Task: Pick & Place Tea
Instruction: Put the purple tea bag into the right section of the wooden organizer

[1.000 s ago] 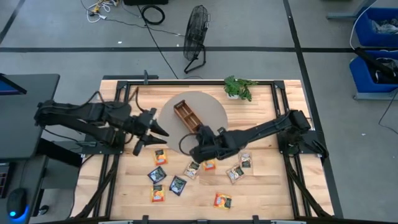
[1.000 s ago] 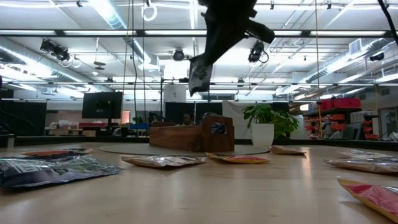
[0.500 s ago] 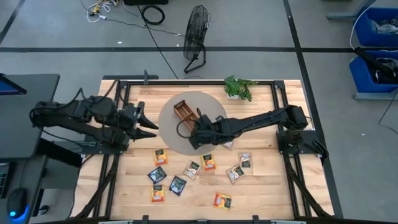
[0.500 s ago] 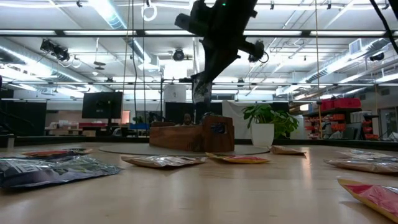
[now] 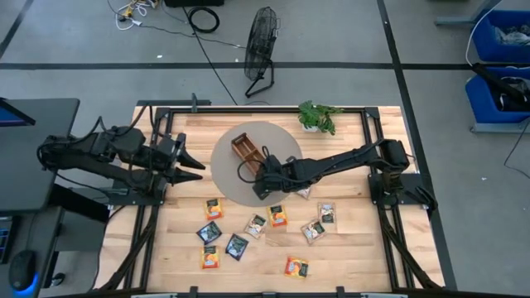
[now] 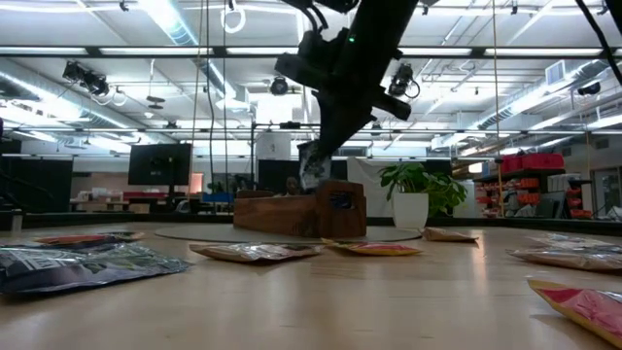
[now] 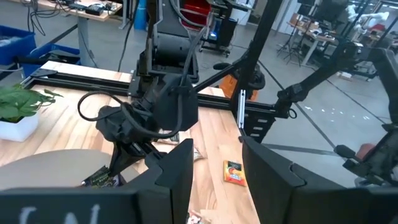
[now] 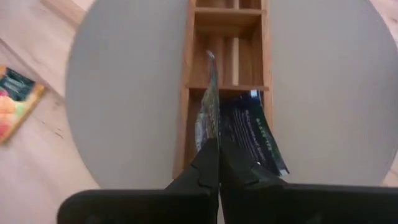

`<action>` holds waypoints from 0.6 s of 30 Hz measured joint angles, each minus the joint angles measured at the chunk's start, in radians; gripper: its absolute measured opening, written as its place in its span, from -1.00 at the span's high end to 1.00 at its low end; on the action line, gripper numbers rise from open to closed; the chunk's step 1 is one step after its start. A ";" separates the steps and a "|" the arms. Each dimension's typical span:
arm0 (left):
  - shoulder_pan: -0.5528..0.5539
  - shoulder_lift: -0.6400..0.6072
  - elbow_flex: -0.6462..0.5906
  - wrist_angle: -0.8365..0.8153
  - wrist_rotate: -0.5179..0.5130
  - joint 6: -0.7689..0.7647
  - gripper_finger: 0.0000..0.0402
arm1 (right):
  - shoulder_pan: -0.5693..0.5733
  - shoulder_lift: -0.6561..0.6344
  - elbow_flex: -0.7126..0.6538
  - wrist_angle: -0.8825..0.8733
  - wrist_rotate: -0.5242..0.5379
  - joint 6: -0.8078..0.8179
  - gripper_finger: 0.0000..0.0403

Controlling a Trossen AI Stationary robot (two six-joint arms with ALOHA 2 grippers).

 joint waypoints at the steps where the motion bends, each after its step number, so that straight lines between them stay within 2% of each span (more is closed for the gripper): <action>1: 0.000 0.000 0.000 0.000 0.000 -0.001 0.29 | -0.005 0.002 -0.004 -0.002 -0.004 0.000 1.00; 11: 0.000 0.000 0.000 0.000 -0.006 -0.011 0.29 | -0.065 0.002 -0.007 0.015 -0.035 -0.086 1.00; 18: 0.000 0.000 0.000 0.000 -0.015 -0.014 0.29 | -0.049 0.002 -0.007 0.019 -0.023 -0.074 1.00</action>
